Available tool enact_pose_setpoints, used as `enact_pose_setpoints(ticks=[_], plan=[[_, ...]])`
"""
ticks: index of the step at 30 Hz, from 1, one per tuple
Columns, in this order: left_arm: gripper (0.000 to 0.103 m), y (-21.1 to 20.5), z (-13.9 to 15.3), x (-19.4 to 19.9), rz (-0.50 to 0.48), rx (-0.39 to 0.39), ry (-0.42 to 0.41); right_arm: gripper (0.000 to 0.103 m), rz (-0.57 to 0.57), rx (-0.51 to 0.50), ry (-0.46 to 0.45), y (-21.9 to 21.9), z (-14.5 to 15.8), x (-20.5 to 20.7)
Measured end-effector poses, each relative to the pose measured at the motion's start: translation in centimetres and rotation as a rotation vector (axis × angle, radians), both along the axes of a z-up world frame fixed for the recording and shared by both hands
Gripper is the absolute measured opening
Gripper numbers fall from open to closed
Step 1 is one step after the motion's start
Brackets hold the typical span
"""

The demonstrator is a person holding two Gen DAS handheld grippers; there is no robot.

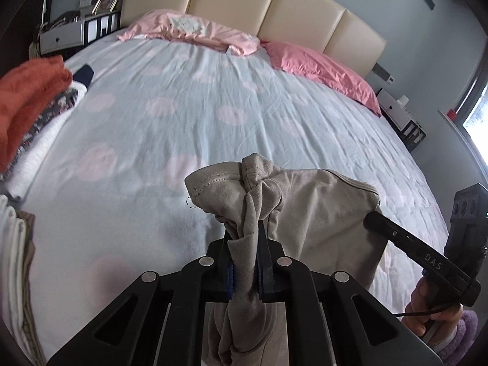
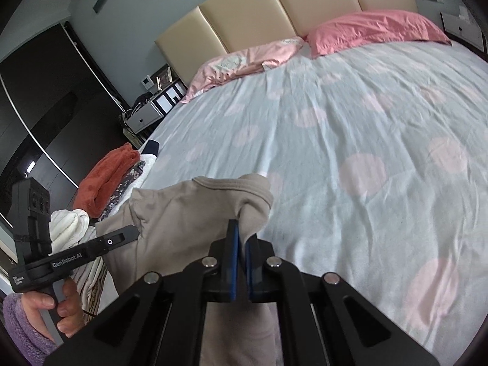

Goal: Fold clothes
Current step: 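Lift the folded beige shirt with both tools and carry it toward the clothes stack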

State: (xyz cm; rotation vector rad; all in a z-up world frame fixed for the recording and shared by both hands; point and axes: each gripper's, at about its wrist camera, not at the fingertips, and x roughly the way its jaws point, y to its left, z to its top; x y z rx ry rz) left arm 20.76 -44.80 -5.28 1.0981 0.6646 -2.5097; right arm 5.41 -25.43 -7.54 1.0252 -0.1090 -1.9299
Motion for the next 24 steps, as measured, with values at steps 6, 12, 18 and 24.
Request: enact_pose_setpoints(ticks=[6,12,18,24], plan=[[0.010,1.1,4.6,2.4,0.010,-0.041,0.075,0.003,0.009,-0.034,0.085,0.5,4.4,2.3],[0.010,1.0,10.7,5.6,0.052,-0.120,0.157,0.003,0.021,-0.094,0.147,-0.6,9.2,4.3],[0.010,0.0,16.6,9.4,0.116,-0.203,0.213,0.003,0.072,-0.172,0.196,-3.4,14.4,6.4],[0.010,-1.5,20.8,13.6,0.200,-0.256,0.223,0.003,0.163,-0.222,0.236,-7.5,18.7,8.9]])
